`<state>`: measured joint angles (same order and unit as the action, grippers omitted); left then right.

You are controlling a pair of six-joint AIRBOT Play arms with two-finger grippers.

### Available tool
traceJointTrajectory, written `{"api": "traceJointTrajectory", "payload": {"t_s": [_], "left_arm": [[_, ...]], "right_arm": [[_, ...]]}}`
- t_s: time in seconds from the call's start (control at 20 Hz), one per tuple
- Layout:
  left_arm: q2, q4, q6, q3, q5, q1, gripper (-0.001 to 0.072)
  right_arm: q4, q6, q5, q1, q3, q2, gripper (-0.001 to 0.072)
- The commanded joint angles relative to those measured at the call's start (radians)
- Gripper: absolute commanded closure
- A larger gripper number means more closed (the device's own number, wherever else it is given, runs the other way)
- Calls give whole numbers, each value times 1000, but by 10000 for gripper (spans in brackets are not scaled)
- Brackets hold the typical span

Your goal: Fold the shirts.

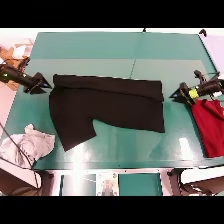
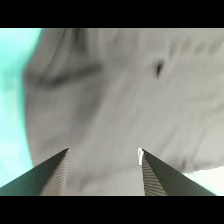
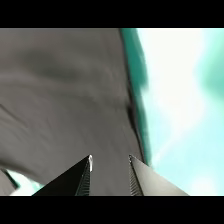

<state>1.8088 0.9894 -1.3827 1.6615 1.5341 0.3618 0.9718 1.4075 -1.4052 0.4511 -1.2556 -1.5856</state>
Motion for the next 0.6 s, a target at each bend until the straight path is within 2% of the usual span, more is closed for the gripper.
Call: {"api": "traceJointTrajectory", "payload": {"t_s": [0.0, 0.1, 0.25, 0.4, 0.55], "left_arm": [[-131, -1, 32, -172, 23, 64, 193], [-209, 0, 61, -297, -24, 88, 193], [-276, -8, 104, -454, -59, 97, 193], [-282, -56, 124, -537, -68, 97, 193], [-282, -88, 128, -559, -87, 97, 193]], "right_arm": [[68, -9, 55, 53, 314, 213, 420], [64, -9, 89, 80, 492, 286, 413], [55, -45, 132, 87, 660, 298, 376], [-62, -125, 212, 86, 733, 297, 378], [-141, -160, 272, 86, 740, 297, 388]]}}
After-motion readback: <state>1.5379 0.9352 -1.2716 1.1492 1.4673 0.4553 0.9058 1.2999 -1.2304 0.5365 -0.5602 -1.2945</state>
